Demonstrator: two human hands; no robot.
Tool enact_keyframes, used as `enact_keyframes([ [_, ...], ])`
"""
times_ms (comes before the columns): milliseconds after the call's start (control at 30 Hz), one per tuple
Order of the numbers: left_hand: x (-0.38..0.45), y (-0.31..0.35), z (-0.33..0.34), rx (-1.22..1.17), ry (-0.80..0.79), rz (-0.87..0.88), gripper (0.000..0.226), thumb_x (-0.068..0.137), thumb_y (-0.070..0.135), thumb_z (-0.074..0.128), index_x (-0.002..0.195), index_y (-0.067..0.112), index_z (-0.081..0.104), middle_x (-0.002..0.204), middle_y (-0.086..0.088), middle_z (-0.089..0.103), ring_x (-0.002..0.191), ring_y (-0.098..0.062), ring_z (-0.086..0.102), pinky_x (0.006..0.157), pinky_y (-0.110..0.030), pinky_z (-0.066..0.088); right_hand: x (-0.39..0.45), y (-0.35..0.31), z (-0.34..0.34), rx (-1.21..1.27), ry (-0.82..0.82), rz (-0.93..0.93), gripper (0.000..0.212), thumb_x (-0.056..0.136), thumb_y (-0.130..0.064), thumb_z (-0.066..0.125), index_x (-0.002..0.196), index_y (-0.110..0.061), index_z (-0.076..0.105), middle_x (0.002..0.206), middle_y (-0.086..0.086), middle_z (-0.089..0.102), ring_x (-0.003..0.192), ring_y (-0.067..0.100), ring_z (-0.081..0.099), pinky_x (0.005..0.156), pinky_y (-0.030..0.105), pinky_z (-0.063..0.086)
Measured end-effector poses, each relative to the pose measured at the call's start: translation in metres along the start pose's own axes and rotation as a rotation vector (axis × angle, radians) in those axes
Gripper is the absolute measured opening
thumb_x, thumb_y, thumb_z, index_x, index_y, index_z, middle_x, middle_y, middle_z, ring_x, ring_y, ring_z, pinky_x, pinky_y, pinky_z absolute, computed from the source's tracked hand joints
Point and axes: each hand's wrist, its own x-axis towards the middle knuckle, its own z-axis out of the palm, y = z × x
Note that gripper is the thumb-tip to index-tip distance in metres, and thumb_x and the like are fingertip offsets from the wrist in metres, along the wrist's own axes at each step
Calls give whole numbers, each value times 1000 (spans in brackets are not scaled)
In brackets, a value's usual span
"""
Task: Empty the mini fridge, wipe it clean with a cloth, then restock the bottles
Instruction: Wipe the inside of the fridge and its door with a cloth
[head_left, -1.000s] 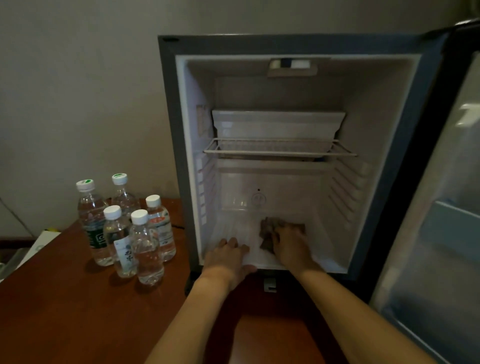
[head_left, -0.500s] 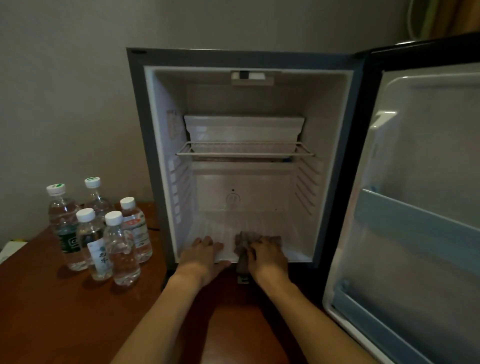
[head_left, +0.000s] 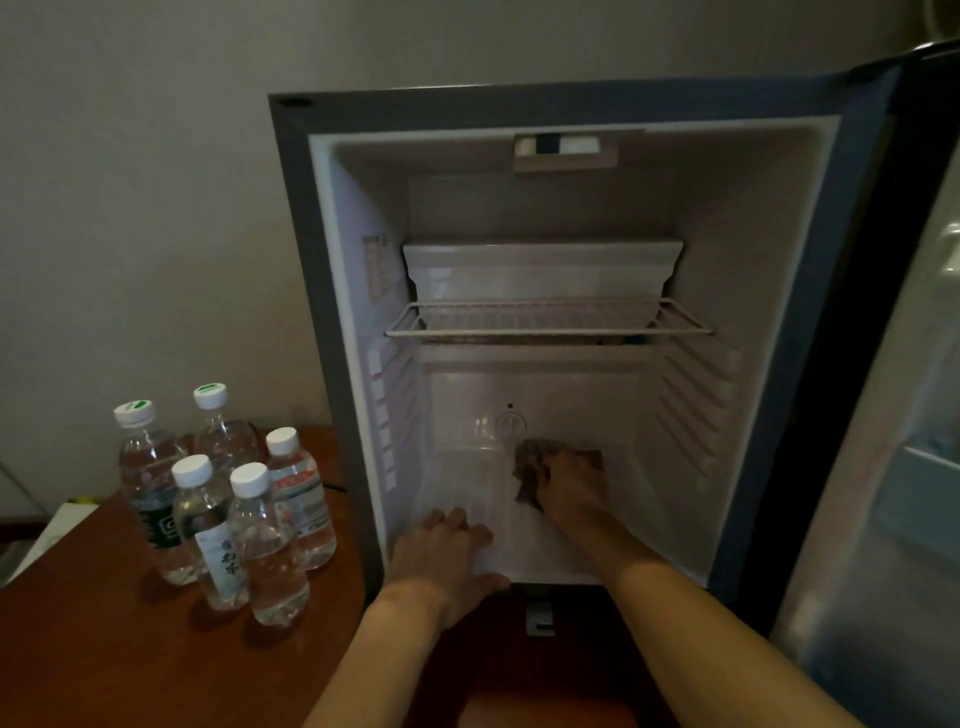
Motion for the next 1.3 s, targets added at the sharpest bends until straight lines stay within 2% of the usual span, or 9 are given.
enact_keyframes([
  [133,0,0,-3,-9,-4,3,68,92,69,51,150,39,37,150,4,36,141,-23,33,109,-45,37,4,1,3,-7,-41,-6,29,97,-29,51,117,-15,67,124,8,66,110,25,63,90,27,46],
  [300,-2,2,-2,-17,-8,-5,68,92,70,51,151,38,37,150,4,36,141,-23,33,108,-44,37,-30,6,-6,5,50,-141,25,99,-22,50,115,-13,68,125,1,64,111,18,59,79,16,26],
  [567,-10,6,1,-46,-2,-34,68,94,69,46,153,38,34,156,3,33,143,-24,32,113,-43,36,-94,17,-4,-26,-57,-104,36,104,-26,37,122,-12,65,138,11,52,124,29,47,105,32,36],
  [667,-10,7,7,-47,13,-41,69,95,71,43,154,38,32,156,4,32,143,-24,31,113,-44,36,-116,21,-1,-34,-7,-144,27,96,-22,51,91,-8,74,104,17,67,99,35,62,100,46,47],
  [767,-9,6,12,-52,23,-44,69,95,71,42,155,38,31,158,4,30,144,-23,30,114,-44,35,-125,28,7,61,50,-113,20,86,-25,62,74,-14,74,85,10,70,79,30,67,84,42,57],
  [833,-8,4,14,-47,26,-36,69,96,70,42,155,37,31,158,4,30,144,-24,31,115,-43,34,-128,20,-5,28,30,-134,22,93,-24,57,86,-13,75,101,11,70,95,31,65,94,40,53],
  [933,-6,3,14,-42,30,-24,69,96,69,41,155,36,31,158,4,30,144,-23,31,114,-42,35,-112,12,-14,19,-49,-83,37,105,-29,37,118,-13,68,139,9,53,126,30,47,110,35,35],
  [1133,-4,1,6,-5,5,-8,68,95,70,44,154,38,31,156,3,33,142,-23,33,113,-43,37,-77,9,-12,55,-8,-129,28,99,-21,47,110,-9,71,131,8,59,112,27,56,94,30,41],
  [1300,-4,-1,8,-37,23,3,68,95,70,44,154,39,31,155,6,33,143,-20,30,111,-43,38,-43,6,-14,100,2,-129,22,98,-17,52,104,-9,71,118,6,67,98,16,60,76,15,30],
])
